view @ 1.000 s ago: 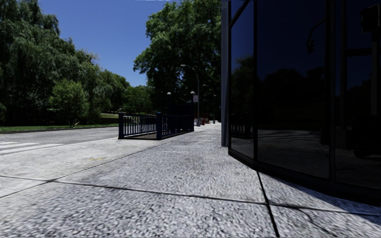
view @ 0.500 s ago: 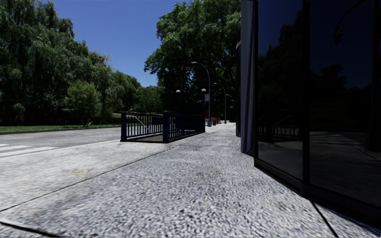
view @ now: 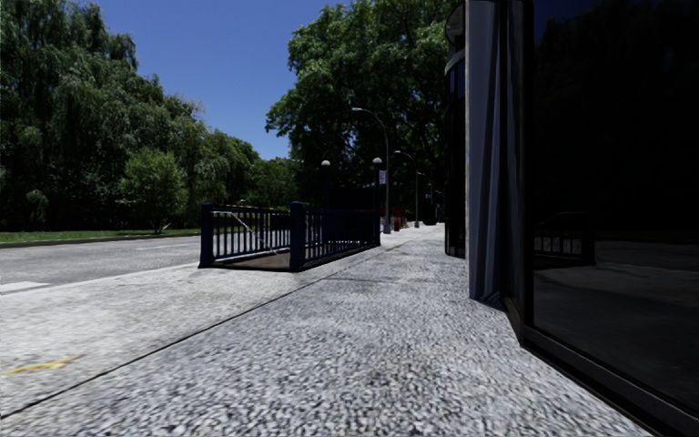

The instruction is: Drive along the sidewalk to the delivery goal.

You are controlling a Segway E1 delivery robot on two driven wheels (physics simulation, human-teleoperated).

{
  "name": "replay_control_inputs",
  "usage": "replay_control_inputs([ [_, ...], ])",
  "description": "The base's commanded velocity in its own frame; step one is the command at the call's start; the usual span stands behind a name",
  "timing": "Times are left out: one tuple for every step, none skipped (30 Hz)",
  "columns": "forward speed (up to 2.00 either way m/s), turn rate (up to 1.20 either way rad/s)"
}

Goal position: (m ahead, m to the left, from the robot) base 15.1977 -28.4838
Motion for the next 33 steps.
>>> replay_control_inputs([
  [2.00, 0.00],
  [2.00, 0.00],
  [2.00, 0.00],
  [2.00, 0.00],
  [2.00, 0.00],
  [2.00, 0.00],
  [2.00, 0.00],
  [2.00, 0.00],
  [2.00, -0.11],
  [2.00, -0.21],
  [2.00, -0.25],
  [2.00, -0.26],
  [2.00, -0.26],
  [2.00, -0.27],
  [2.00, -0.27],
  [2.00, -0.27],
  [2.00, -0.27],
  [2.00, 0.00],
  [2.00, 0.00],
  [2.00, 0.00],
  [2.00, 0.00],
  [2.00, 0.00],
  [2.00, 0.00],
  [2.00, 0.00],
  [2.00, 0.00],
  [2.00, 0.00],
  [2.00, -0.12],
  [2.00, -0.21],
  [2.00, -0.21],
  [2.00, -0.25],
  [2.00, -0.25],
  [2.00, -0.26],
  [2.00, -0.27],
])
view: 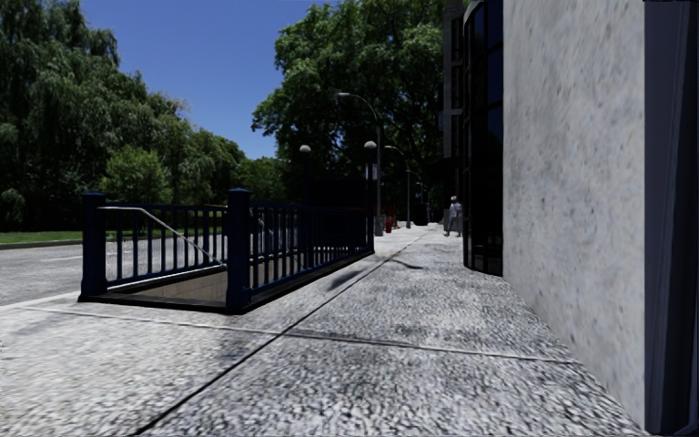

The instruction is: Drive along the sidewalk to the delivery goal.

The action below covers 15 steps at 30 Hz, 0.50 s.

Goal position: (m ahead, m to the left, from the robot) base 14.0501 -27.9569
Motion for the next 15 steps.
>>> replay_control_inputs([
  [2.00, -0.27],
  [2.00, -0.27],
  [2.00, -0.28],
  [2.00, -0.31],
  [2.00, -0.39],
  [2.00, -0.39],
  [2.00, -0.44],
  [2.00, -0.46],
  [2.00, -0.46],
  [2.00, -0.46],
  [2.00, -0.46],
  [2.00, -0.46],
  [2.00, -0.46],
  [2.00, -0.46],
  [2.00, -0.46],
])
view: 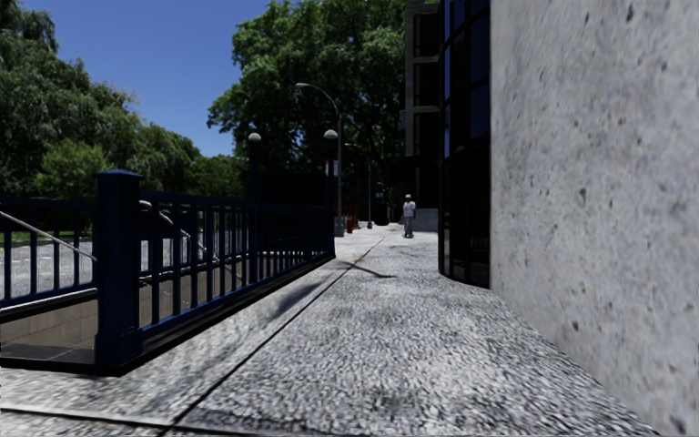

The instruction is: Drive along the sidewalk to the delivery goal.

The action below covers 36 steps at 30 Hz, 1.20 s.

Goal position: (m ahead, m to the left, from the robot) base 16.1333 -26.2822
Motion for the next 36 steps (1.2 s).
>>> replay_control_inputs([
  [2.00, -0.46],
  [2.00, -0.43],
  [2.00, -0.27],
  [2.00, -0.10],
  [2.00, 0.00],
  [2.00, 0.00],
  [2.00, 0.00],
  [2.00, 0.00],
  [2.00, 0.00],
  [2.00, 0.00],
  [2.00, 0.00],
  [2.00, 0.00],
  [2.00, 0.00],
  [2.00, 0.00],
  [2.00, 0.00],
  [2.00, 0.00],
  [2.00, 0.00],
  [2.00, 0.00],
  [2.00, 0.00],
  [2.00, 0.00],
  [2.00, 0.00],
  [2.00, 0.00],
  [2.00, 0.00],
  [2.00, 0.00],
  [2.00, 0.00],
  [2.00, 0.00],
  [2.00, 0.00],
  [2.00, 0.00],
  [2.00, 0.00],
  [2.00, 0.00],
  [2.00, 0.00],
  [2.00, 0.00],
  [2.00, 0.00],
  [2.00, 0.00],
  [2.00, 0.00],
  [2.00, 0.00],
])
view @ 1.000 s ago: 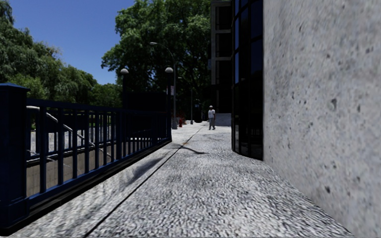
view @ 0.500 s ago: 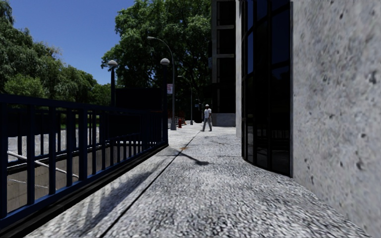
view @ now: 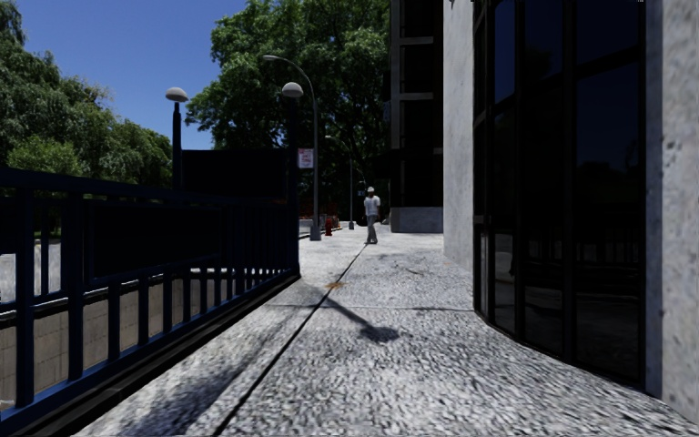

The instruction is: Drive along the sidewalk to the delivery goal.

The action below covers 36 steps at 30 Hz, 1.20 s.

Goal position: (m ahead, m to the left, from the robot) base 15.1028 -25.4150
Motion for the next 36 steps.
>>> replay_control_inputs([
  [2.00, 0.00],
  [2.00, 0.00],
  [2.00, 0.00],
  [2.00, 0.00],
  [2.00, 0.00],
  [2.00, 0.00],
  [2.00, 0.00],
  [2.00, 0.00],
  [2.00, 0.00],
  [2.00, 0.00],
  [2.00, 0.00],
  [2.00, 0.00],
  [2.00, 0.00],
  [2.00, 0.00],
  [2.00, 0.00],
  [2.00, 0.00],
  [2.00, 0.00],
  [2.00, -0.04],
  [2.00, -0.04],
  [2.00, -0.06],
  [2.00, -0.11],
  [2.00, -0.24],
  [2.00, -0.27],
  [2.00, -0.27],
  [2.00, -0.28],
  [2.00, -0.28],
  [2.00, -0.28],
  [2.00, -0.28],
  [2.00, -0.28],
  [2.00, -0.28],
  [2.00, -0.28],
  [2.00, -0.28],
  [2.00, -0.28],
  [2.00, -0.28],
  [2.00, -0.28],
  [2.00, -0.28],
])
